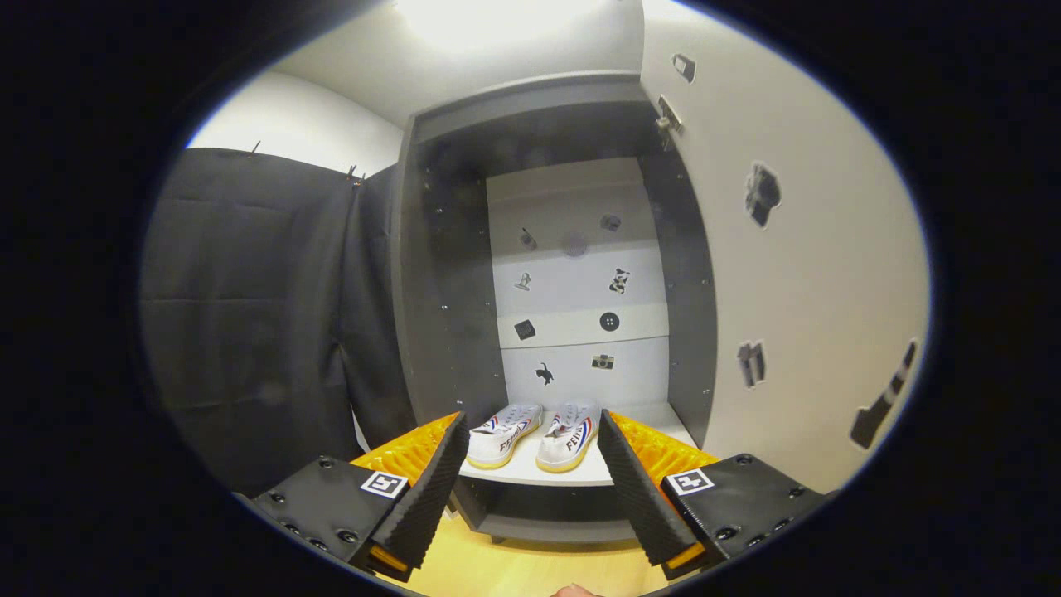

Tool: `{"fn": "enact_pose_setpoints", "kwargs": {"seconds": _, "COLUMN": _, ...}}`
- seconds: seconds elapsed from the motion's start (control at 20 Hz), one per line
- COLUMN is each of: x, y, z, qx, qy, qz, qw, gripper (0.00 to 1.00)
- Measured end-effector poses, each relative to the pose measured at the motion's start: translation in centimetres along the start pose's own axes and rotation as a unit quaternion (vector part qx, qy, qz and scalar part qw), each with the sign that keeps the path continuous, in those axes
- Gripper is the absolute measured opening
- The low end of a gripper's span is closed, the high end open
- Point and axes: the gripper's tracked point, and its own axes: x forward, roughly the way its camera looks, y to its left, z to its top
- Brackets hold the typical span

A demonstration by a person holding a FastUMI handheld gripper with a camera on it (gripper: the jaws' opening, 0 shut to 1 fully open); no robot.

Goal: Open the shoe cabinet door, grab the shoes and put them into the shoe cabinet, then close the shoe cabinet door.

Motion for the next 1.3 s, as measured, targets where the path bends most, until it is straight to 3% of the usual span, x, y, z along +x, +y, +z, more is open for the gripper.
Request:
{"fn": "enact_pose_setpoints", "kwargs": {"seconds": 0.75, "x": -15.7, "y": -0.3, "z": 0.2, "qx": -0.016, "qy": 0.014, "qz": 0.034, "qw": 0.999, "gripper": 0.98}}
{"fn": "enact_pose_setpoints", "kwargs": {"seconds": 1.15, "x": -21.1, "y": -4.6, "z": 2.9, "qx": 0.007, "qy": -0.002, "qz": -0.01, "qw": 1.0, "gripper": 0.97}}
{"fn": "enact_pose_setpoints", "kwargs": {"seconds": 1.3, "x": -22.6, "y": -5.3, "z": 3.7, "qx": 0.04, "qy": -0.003, "qz": 0.0, "qw": 0.999, "gripper": 0.95}}
